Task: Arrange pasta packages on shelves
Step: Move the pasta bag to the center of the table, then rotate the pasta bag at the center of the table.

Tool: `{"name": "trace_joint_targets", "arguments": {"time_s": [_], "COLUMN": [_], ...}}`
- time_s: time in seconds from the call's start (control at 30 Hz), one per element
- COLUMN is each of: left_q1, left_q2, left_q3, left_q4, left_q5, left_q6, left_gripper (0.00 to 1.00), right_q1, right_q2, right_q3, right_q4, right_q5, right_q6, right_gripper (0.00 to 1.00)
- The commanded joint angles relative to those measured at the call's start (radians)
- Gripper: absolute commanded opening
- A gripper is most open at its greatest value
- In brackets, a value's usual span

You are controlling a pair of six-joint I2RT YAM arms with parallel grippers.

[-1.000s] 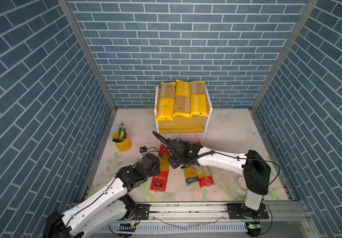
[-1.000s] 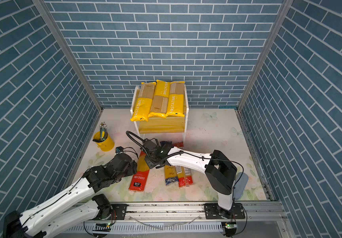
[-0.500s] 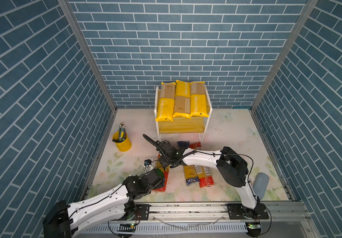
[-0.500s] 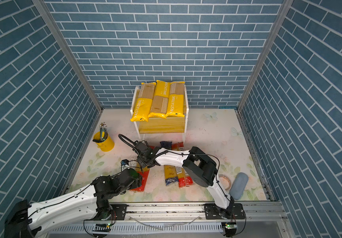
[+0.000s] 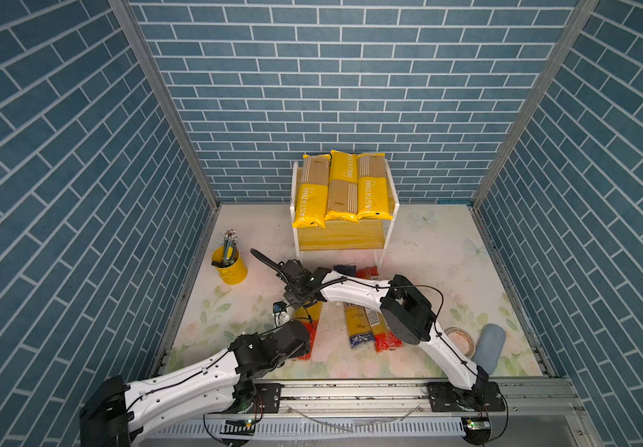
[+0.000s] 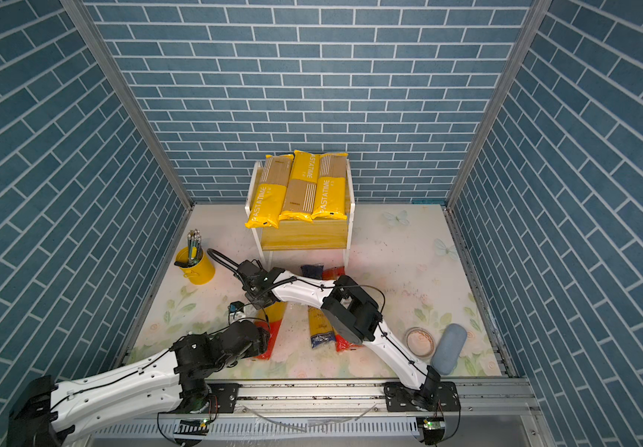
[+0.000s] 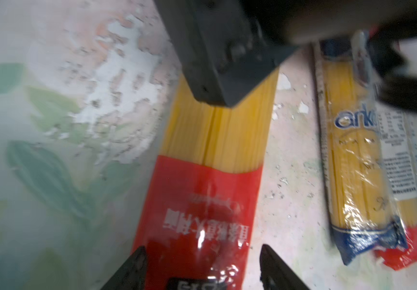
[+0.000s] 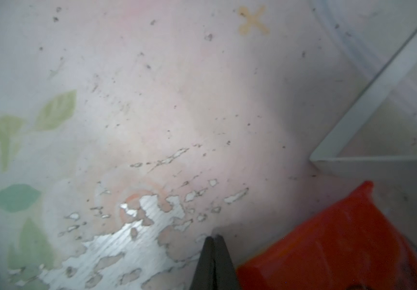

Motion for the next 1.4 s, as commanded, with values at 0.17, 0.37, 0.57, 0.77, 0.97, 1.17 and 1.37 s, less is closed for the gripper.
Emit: {"name": "trace_joint_targets", "arguments": {"time_s": [0.17,0.37,0.57,0.77,0.97,1.17,1.37], "left_q1": [-0.073,-0.132,-0.156,-0.175,-0.175,-0.145,-0.004], "left_q2": [0.284,0.359,0.317,0.486,0.598,0.495,0.262], "left_q3": [0.02,0.23,0.296,0.293,0.282,0.171,0.096], "left_q4": [0.341,0.162,0.134,0.329,0.39,0.197,-0.003], "left_q5": [0.152,0.186,0.191,0.267,0.334,0.287,0.209], "left_q6": [0.104,0.214,0.252,0.273,0.305,0.32,0.293], "left_gripper": [0.73,0.73,0.74,0.74,0.74,0.73,0.75], "right_q1": [-0.037,-0.047,-0.061,-0.07,-0.075,-0.087,-0.089], "right_q2": [-0.06,-0.061,-0.066,-0.077,-0.083,-0.124,-0.156], "right_q3": [-0.082,-0.096,-0.095,-0.108,-0.13,-0.184,-0.223], "right_q4": [-0.105,-0.101,-0.096,-0.096,-0.09,-0.098,-0.134], "right_q5": [0.007,-0.018,-0.034,-0.039,-0.043,-0.049,-0.084], "right_q6": [-0.019,0.004,0.01,0.016,0.015,0.004,0.007], "right_gripper": [0.06,0.06,0.06,0.06,0.05,0.05,0.04]}}
